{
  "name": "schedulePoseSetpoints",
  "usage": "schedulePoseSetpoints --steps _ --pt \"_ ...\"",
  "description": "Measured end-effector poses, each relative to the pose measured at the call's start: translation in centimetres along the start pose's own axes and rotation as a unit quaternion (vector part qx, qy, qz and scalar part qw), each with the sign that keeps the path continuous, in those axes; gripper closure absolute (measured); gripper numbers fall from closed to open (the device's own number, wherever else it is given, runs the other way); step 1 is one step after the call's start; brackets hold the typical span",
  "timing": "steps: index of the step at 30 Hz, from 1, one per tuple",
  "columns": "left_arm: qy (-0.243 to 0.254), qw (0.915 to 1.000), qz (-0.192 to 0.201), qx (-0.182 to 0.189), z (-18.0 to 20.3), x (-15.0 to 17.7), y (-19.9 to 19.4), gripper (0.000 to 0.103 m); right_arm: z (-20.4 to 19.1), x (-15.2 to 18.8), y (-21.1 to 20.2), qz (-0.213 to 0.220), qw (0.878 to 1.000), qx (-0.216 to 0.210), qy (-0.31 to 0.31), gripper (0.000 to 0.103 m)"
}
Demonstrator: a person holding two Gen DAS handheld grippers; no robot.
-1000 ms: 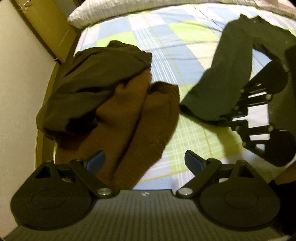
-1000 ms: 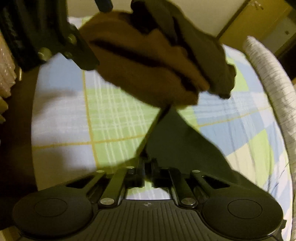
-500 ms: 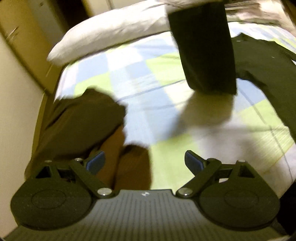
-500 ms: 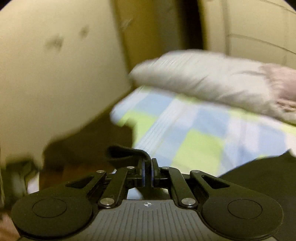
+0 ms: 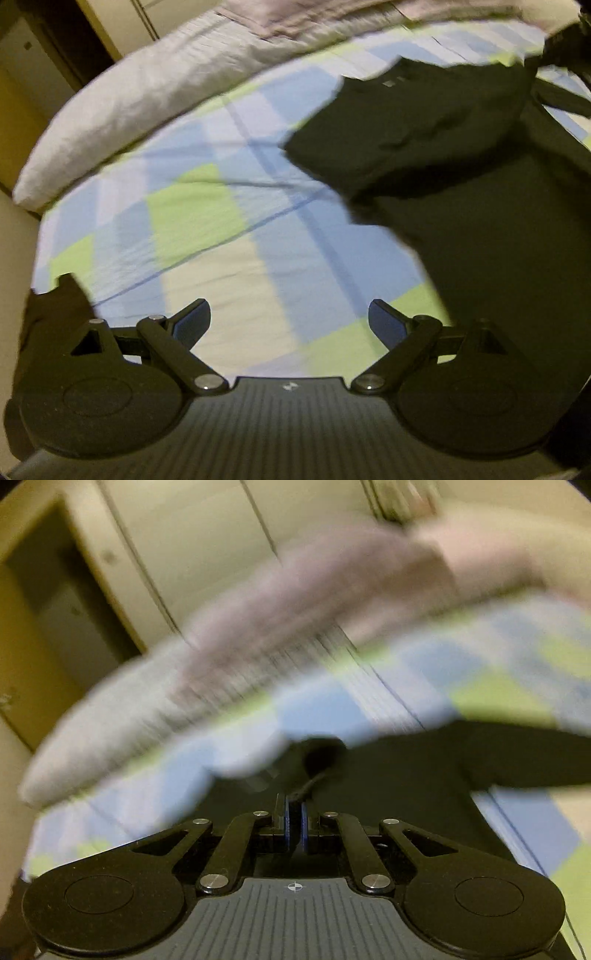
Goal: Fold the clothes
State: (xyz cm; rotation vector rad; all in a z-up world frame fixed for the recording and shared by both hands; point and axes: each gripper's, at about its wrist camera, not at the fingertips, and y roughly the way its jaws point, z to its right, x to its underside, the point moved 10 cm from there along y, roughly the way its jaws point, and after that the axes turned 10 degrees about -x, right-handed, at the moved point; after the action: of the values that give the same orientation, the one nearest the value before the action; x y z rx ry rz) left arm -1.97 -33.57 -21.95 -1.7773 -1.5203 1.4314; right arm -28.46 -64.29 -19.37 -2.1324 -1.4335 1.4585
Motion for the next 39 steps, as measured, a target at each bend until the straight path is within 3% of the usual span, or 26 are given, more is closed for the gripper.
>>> schedulePoseSetpoints --steps 3,7,10,17,19,20,21,22,23,25,28,31,34,39 --pt "0.017 0.9997 -0.016 0.006 4.3 -1.9 0.4 0.013 3.6 1.5 0.7 -0.032 0.999 -0.007 0.036 0.099" --pt "0.065 0.9978 -0.01 -0.005 7.4 -4.4 1.4 0.013 6.4 1.8 0.2 -0.051 0.997 -0.022 0.057 0.099" --pt "0.077 0.9969 -0.009 -0.01 8.3 -6.0 3.2 0.015 8.1 1.5 -1.8 -0.055 0.997 -0.017 0.051 0.099" --pt "0.049 0.9985 -0.023 -0.005 8.5 -8.5 8.9 0.024 10.9 4.6 -1.3 -0.13 0.989 0.034 0.056 0.097" --pt "0.043 0.9988 -0.025 -0.002 8.5 -9.1 10.5 0.031 10.6 4.8 -1.6 -0.142 0.987 0.066 0.029 0.071" --pt "0.039 0.9989 -0.026 0.0 8.5 -9.4 11.3 0.034 10.5 4.9 -1.7 -0.144 0.986 0.084 0.02 0.048" --pt "0.037 0.999 -0.026 0.003 8.5 -9.6 12.0 0.039 10.2 4.8 -1.9 -0.142 0.985 0.096 0.014 0.042" --pt "0.036 0.999 -0.025 0.008 8.6 -9.7 12.5 0.045 9.7 4.6 -2.0 -0.141 0.984 0.104 0.007 0.042" --pt "0.035 0.999 -0.023 0.014 8.6 -9.7 12.8 0.052 9.0 4.4 -2.0 -0.141 0.984 0.111 -0.002 0.042" --pt "0.031 0.999 -0.021 0.024 8.7 -9.6 13.3 0.08 7.0 3.5 -1.1 -0.112 0.985 0.13 0.02 0.042" --pt "0.012 0.9991 -0.017 0.036 8.4 -8.8 13.2 0.094 0.6 3.0 3.4 -0.137 0.988 0.046 -0.047 0.042" --pt "-0.008 0.9988 -0.012 0.047 8.2 -8.0 13.1 0.096 -7.5 2.8 9.6 -0.167 0.976 -0.053 -0.126 0.042" --pt "-0.036 0.9977 -0.003 0.058 7.7 -7.4 12.8 0.096 -15.6 3.0 16.2 -0.19 0.953 -0.126 -0.2 0.042" --pt "-0.083 0.9937 0.008 0.075 6.9 -6.8 12.9 0.097 -21.6 4.7 25.8 -0.252 0.91 -0.161 -0.286 0.042"
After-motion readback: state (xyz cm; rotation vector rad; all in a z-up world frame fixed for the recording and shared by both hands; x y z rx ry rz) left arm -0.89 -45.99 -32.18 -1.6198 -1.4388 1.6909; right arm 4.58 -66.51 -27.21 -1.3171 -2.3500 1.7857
